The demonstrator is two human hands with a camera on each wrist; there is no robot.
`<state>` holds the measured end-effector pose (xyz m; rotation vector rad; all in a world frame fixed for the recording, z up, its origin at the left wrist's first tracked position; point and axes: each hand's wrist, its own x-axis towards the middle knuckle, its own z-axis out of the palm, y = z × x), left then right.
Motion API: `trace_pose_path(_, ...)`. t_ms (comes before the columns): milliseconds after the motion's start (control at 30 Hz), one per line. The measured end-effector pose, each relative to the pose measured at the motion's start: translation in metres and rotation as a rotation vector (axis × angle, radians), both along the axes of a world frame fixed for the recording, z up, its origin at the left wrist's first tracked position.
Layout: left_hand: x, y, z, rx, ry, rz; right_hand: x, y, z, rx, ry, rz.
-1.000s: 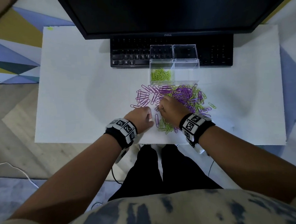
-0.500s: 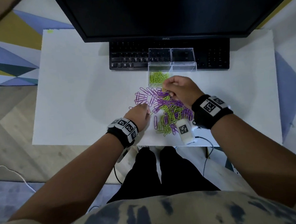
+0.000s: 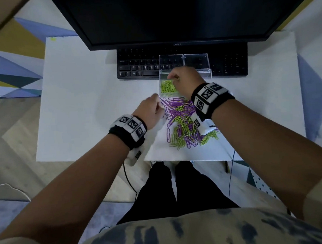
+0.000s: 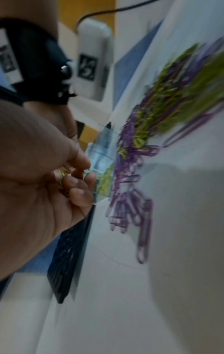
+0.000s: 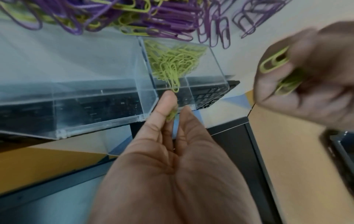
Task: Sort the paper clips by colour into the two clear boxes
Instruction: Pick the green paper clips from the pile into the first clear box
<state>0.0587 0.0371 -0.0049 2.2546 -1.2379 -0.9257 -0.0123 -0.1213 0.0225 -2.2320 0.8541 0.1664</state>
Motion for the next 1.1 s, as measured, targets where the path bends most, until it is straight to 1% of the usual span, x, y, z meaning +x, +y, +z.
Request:
trace_pose_path(100, 0.013, -0.018, 0.015, -0.050, -0.017, 0.020, -0.010, -0.001, -0.002, 0.043, -0.089, -0.078)
trace_pose_path(233, 0.025, -0.051, 0.025, -0.058, -0.040, -0.020, -0.036, 0.001, -0.003, 0.075, -0.254, -0.210)
trace_pose_path(300, 0.025, -0.069, 0.024, -0.038, -0.104, -0.070, -0.052, 0.006, -0.007, 0.090, -0.287, -0.255)
trace_pose_path(333, 0.024, -0.076, 0.023, -0.021, -0.145, -0.098, -0.060, 0.010, -0.011, 0.100, -0.268, -0.255)
trace_pose_path(400, 0.022, -0.088, 0.018, 0.022, -0.216, -0.164, -0.074, 0.020, -0.019, 0.132, -0.180, -0.196)
trace_pose_path(467, 0.019, -0.095, 0.013, 0.071, -0.269, -0.248, -0.088, 0.032, -0.028, 0.165, -0.083, -0.097)
trace_pose_path(567, 0.018, -0.096, 0.008, 0.070, -0.296, -0.314, -0.104, 0.048, -0.044, 0.161, -0.040, 0.059)
trace_pose_path(600, 0.018, -0.093, 0.008, 0.048, -0.306, -0.319, -0.107, 0.052, -0.047, 0.155, -0.023, 0.113)
trace_pose_path(667, 0.015, -0.082, 0.010, -0.040, -0.379, -0.328, -0.113, 0.057, -0.053, 0.136, 0.028, 0.200)
trace_pose_path(733, 0.006, -0.064, 0.012, -0.159, -0.425, -0.284, -0.114, 0.060, -0.055, 0.095, 0.071, 0.266)
trace_pose_path(800, -0.007, -0.040, 0.010, -0.206, -0.338, -0.218, -0.113, 0.059, -0.054, 0.061, 0.112, 0.285)
trace_pose_path(833, -0.013, -0.027, 0.007, -0.184, -0.268, -0.207, -0.113, 0.057, -0.054, 0.053, 0.122, 0.266)
trace_pose_path(900, -0.023, -0.003, -0.004, -0.101, -0.176, -0.271, -0.113, 0.050, -0.052, 0.024, 0.095, 0.194)
trace_pose_path(967, -0.028, 0.016, -0.015, -0.017, -0.141, -0.352, -0.115, 0.045, -0.051, -0.004, 0.051, 0.136)
trace_pose_path(1000, -0.029, 0.022, -0.021, 0.012, -0.128, -0.363, -0.116, 0.045, -0.050, -0.010, 0.043, 0.131)
trace_pose_path(1100, -0.027, 0.033, -0.031, 0.059, -0.112, -0.325, -0.119, 0.053, -0.049, 0.019, 0.030, 0.195)
